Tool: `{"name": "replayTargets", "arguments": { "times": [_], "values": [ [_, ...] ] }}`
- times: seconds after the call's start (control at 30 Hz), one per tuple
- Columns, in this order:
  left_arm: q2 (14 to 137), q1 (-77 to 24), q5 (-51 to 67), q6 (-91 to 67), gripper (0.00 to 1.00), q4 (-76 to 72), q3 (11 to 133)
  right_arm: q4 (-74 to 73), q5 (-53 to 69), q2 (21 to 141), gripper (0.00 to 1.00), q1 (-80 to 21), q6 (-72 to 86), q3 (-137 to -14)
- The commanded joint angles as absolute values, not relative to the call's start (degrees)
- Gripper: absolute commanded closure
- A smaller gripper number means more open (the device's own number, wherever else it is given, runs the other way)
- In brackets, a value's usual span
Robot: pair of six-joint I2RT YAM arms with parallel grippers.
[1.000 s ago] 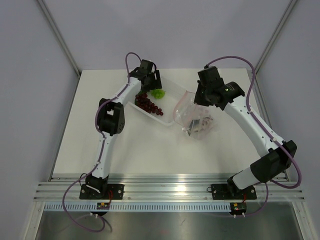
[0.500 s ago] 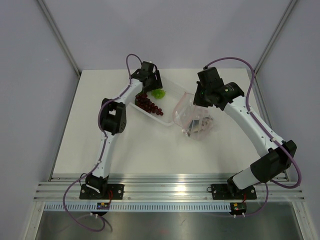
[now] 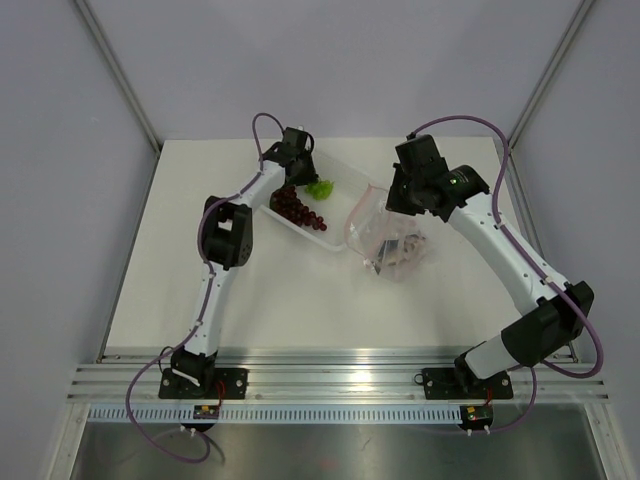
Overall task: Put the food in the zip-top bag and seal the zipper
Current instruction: Pick up the fake fruit from the bin, then place the fake fruit in the zipper food storage bag.
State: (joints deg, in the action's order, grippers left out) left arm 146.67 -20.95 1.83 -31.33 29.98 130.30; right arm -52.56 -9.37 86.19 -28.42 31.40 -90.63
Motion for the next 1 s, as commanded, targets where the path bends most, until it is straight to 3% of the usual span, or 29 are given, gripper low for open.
{"name": "replayTargets", "arguments": {
  "times": [0.0,0.23,0.47,0.73,0.97],
  "values": [
    [137.9,-21.2,3.7,-30.8,0.8,25.8,126.2,-51.5,-9.2,83.6,1.0,-28.1,32.1,-90.4],
    [122.1,-22.1,7.9,-27.7,1.0,23.4,118.9,-50.6,-9.8,82.9,1.0,-28.1,32.3,-88.2],
    [107.2,-23.8,14.7,-25.5,1.0,24.5,111.5,-49.4,-9.8,81.9,1.0,-28.1,32.9,-87.0],
    [90.7,-30.3,14.2,-26.4,1.0,26.0,98.5,-48.8,-9.0,80.5,1.0,-28.0,33.7,-86.6],
    [85.3,-35.2,18.2,-32.4,1.0,19.5,86.9,-48.3,-7.0,78.8,1.0,-28.0,35.0,-85.6]
  ]
}}
